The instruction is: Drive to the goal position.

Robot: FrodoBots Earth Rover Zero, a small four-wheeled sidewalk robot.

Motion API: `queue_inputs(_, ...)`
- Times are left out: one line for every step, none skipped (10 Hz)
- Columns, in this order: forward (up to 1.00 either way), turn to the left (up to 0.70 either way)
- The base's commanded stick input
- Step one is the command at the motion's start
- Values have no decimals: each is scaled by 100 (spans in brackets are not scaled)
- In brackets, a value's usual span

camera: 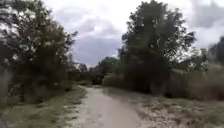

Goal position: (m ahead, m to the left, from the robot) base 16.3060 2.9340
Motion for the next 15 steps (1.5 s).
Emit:
queue_inputs(85,0)
queue_inputs(85,0)
queue_inputs(85,0)
queue_inputs(85,0)
queue_inputs(85,0)
queue_inputs(85,0)
queue_inputs(85,0)
queue_inputs(85,21)
queue_inputs(85,32)
queue_inputs(85,15)
queue_inputs(85,3)
queue_inputs(85,13)
queue_inputs(85,32)
queue_inputs(85,33)
queue_inputs(85,34)
